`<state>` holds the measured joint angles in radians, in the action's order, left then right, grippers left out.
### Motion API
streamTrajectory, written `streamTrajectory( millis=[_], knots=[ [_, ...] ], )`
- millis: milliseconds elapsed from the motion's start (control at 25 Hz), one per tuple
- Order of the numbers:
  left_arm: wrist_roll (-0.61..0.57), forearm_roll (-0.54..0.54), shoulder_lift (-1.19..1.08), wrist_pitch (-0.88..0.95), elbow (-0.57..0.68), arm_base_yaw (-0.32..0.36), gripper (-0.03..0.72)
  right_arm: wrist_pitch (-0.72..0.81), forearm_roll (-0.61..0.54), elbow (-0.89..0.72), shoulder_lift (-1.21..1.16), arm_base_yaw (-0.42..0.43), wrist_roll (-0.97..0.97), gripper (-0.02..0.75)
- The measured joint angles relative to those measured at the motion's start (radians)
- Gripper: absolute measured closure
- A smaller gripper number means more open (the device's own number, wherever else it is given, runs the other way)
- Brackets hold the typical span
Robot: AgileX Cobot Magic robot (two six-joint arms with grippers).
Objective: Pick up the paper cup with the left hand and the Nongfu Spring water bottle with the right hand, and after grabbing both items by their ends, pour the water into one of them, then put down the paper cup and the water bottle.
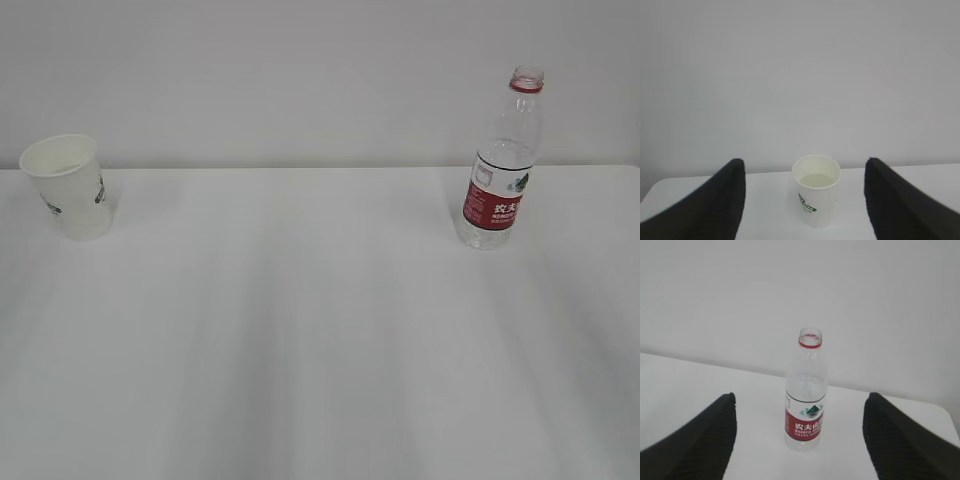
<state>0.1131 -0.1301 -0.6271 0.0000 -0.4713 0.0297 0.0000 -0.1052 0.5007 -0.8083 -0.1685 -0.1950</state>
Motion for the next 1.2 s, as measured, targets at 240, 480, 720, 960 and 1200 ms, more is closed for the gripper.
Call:
streamTrajectory(
  millis=[240,480,720,960,1200],
  knots=[
    [0.0,0.004,0.018,0.159,-0.067,0.0,0.148,0.158,0.0,0.0,0.094,0.0,0.0,0.144],
    [0.0,0.006,0.053,0.346,-0.137,0.0,0.148,0.29,0.0,0.0,0.19,0.0,0.0,0.144],
    [0.0,0.008,0.089,0.512,-0.213,0.0,0.151,0.4,0.0,0.0,0.251,0.0,0.006,0.144],
    [0.0,0.035,0.103,0.649,-0.242,0.0,0.16,0.486,0.0,0.0,0.269,0.0,0.017,0.144],
    [-0.043,0.051,0.105,0.777,-0.242,-0.002,0.167,0.543,-0.002,0.0,0.271,0.0,0.056,0.144]
  ],
)
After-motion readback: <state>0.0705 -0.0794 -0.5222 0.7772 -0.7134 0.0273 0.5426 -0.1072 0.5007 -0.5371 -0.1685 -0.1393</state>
